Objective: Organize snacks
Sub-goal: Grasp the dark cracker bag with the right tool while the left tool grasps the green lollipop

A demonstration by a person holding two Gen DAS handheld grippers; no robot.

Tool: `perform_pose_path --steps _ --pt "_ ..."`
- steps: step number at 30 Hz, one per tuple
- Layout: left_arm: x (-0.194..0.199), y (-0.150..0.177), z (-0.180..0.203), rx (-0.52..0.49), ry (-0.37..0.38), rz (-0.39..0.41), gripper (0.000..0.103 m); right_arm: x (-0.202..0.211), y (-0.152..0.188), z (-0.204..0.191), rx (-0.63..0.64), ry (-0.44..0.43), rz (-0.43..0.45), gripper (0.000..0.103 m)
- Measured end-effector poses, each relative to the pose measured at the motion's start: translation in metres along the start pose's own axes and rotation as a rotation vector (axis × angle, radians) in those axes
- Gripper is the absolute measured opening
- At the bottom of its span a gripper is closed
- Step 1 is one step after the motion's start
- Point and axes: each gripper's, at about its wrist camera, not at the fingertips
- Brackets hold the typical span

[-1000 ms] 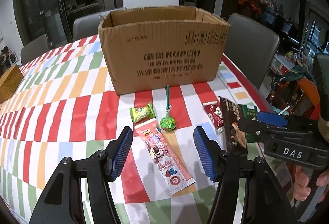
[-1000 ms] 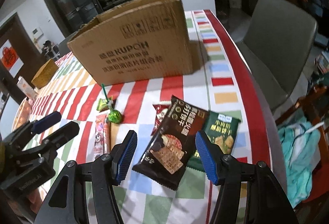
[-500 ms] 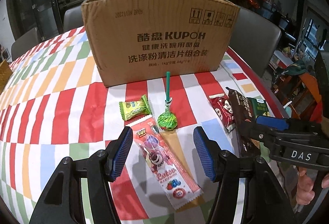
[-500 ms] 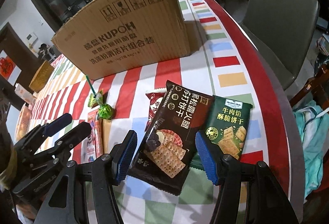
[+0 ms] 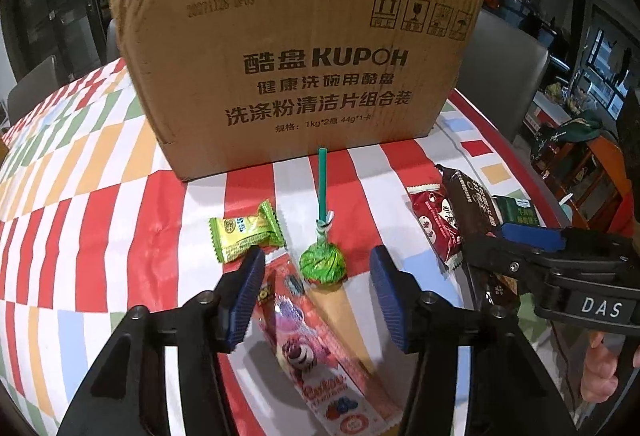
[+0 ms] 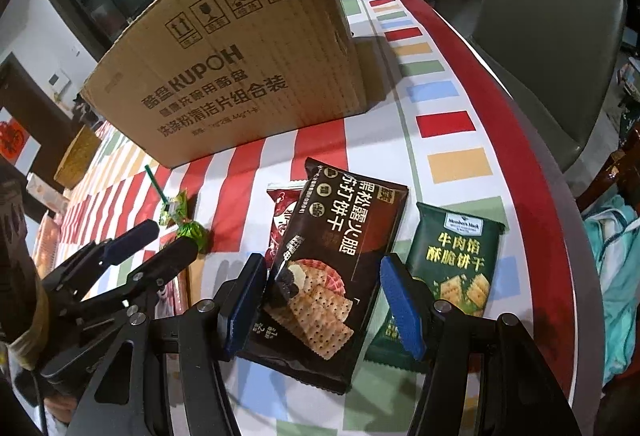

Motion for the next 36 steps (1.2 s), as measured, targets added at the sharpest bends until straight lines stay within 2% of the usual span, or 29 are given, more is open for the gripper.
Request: perform_pose_path --steps 9,17,23,36 --pt "-0.017 -0.003 0.003 0.002 0.032 -0.044 0.026 -0.008 -0.006 0.001 0.012 -0.004 0.000 0.058" --pt "-0.010 0.001 0.003 0.035 0.045 -0.040 0.026 -0.005 -0.003 0.000 0.028 0.004 0.009 0.053" --pt "0.010 0.000 0.005 0.043 0.034 -0.013 0.026 0.003 -0.001 0.000 0.031 -0.007 0.018 0.052" --pt "0.072 -0.010 0.015 0.042 0.038 0.099 0.026 0.051 -0.004 -0.015 0.087 -0.050 0.122 0.052"
Point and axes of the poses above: each gripper's, at about its wrist camera, not at the fingertips, and x roughly against the way its jaws point, z to its right, y to its underside, and after that the axes turned 4 degrees about -y, right-handed
